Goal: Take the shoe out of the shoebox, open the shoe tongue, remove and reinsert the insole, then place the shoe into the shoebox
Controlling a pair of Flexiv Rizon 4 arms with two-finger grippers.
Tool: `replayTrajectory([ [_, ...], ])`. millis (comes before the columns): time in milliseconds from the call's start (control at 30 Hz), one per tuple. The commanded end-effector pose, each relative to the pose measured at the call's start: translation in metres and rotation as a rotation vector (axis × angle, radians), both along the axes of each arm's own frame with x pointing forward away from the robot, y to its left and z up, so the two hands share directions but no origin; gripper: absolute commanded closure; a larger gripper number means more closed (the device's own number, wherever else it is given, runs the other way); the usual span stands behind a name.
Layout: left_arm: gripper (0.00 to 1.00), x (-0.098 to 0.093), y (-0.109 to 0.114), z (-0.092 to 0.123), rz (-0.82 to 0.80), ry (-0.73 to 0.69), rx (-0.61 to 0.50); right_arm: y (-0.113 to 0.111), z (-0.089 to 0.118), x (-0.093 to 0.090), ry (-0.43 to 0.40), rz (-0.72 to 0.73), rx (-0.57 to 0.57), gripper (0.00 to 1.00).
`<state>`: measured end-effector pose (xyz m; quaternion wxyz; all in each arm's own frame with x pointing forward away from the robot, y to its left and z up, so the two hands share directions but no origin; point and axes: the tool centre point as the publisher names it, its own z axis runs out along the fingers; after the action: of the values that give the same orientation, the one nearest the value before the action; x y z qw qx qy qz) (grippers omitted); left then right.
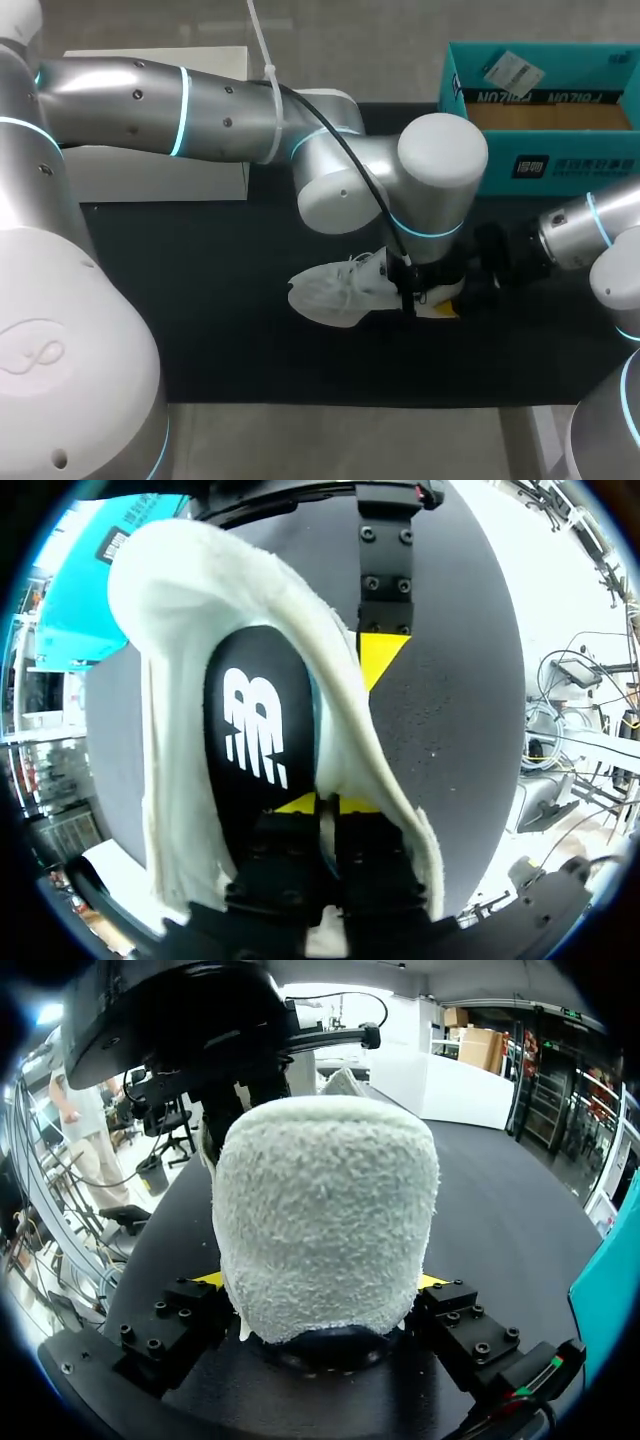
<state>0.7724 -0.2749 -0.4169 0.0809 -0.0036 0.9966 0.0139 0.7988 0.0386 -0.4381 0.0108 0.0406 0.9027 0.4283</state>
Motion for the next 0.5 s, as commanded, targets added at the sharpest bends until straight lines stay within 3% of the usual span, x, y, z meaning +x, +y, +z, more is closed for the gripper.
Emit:
replayTrajectory([
  [33, 1.00, 0.014, 0.000, -0.037, 0.017, -0.007, -0.022, 0.004, -0.003, -0.003, 0.000, 0.002, -0.002, 1.00],
  [500, 1.00, 0.018, 0.012, 0.031, 0.139, 0.019, -0.216, 0.004, -0.003, -0.003, 0.000, 0.002, -0.002, 1.00],
])
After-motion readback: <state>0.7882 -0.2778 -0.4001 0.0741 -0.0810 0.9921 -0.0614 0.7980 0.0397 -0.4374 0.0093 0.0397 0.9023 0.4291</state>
